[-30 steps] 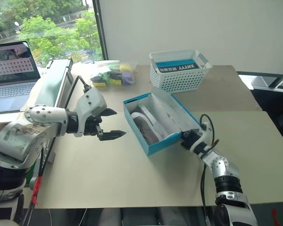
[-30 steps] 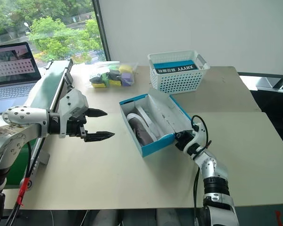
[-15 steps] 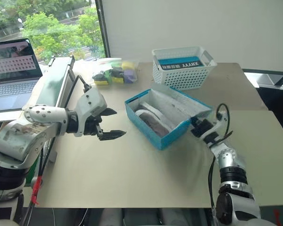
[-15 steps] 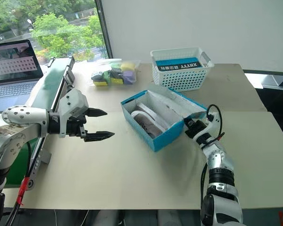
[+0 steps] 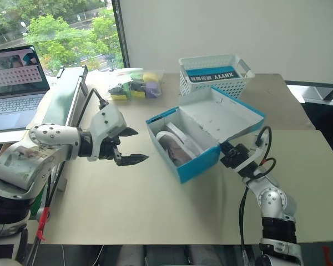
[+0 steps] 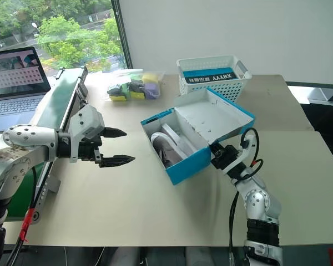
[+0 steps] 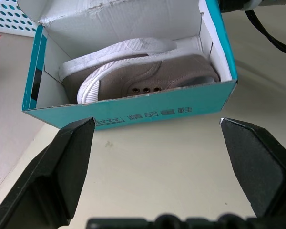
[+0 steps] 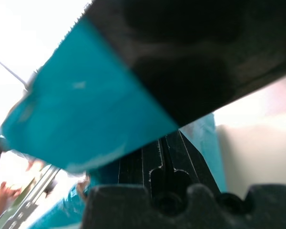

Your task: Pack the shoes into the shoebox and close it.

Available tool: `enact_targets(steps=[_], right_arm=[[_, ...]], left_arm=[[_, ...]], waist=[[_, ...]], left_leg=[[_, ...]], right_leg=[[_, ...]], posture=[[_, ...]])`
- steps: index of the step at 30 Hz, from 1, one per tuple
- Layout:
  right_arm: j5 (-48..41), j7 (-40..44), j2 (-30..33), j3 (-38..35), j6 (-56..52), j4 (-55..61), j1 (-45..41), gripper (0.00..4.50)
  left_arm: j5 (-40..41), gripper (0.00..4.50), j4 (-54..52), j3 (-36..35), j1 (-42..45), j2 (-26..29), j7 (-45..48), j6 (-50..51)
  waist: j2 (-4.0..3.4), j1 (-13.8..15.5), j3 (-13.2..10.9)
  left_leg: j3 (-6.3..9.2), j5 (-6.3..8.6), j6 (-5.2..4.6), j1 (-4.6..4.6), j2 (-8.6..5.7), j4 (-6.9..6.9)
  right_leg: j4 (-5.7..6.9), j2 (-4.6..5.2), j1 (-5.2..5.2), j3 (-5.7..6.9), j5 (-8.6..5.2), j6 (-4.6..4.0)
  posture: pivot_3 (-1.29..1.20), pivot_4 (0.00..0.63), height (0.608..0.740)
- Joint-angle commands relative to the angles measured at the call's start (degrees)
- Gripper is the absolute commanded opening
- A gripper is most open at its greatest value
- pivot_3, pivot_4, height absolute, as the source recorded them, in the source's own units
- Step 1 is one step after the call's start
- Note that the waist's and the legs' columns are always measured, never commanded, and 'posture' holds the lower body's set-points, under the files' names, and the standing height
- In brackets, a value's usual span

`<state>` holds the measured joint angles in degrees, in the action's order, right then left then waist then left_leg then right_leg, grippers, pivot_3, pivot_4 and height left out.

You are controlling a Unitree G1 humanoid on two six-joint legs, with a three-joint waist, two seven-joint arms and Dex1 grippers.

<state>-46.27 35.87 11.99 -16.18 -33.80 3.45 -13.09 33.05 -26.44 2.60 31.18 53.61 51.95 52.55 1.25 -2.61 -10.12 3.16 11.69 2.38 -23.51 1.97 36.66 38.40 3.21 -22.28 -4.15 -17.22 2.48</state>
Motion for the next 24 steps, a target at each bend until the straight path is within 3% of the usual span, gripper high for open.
enact_targets(steps=[1,11,24], right_arm=[[-2.71,-0.4,-0.03,2.27,-2.94,7.02,2.31,0.06],[-3.22,-0.24,-0.47,3.53,-1.18,10.02,3.46,0.06],[3.77,-1.07,1.54,-0.76,6.09,-2.78,7.94,0.06]], left_arm=[[-0.79,4.5,-0.28,-0.1,1.13,-0.06,0.48,-1.79],[-2.28,4.5,1.28,1.37,2.01,-1.03,1.72,-3.31],[-3.01,4.5,1.76,1.69,2.48,-1.59,2.12,-3.71]], waist=[[0.0,-0.05,0.0],[0.0,0.01,0.0],[0.0,0.08,0.0]], left_leg=[[0.0,0.0,0.0,0.0,0.0,0.0],[-0.01,0.0,0.0,0.01,0.01,0.0],[-0.01,0.0,0.0,0.0,0.0,0.0]], right_leg=[[0.0,0.0,0.0,0.0,0.0,0.0],[-0.01,-0.02,0.0,-0.01,-0.01,0.0],[-0.01,-0.01,0.01,0.0,-0.01,0.01]], posture=[[0.0,0.15,0.74],[0.0,0.15,0.74],[0.0,0.15,0.74]])
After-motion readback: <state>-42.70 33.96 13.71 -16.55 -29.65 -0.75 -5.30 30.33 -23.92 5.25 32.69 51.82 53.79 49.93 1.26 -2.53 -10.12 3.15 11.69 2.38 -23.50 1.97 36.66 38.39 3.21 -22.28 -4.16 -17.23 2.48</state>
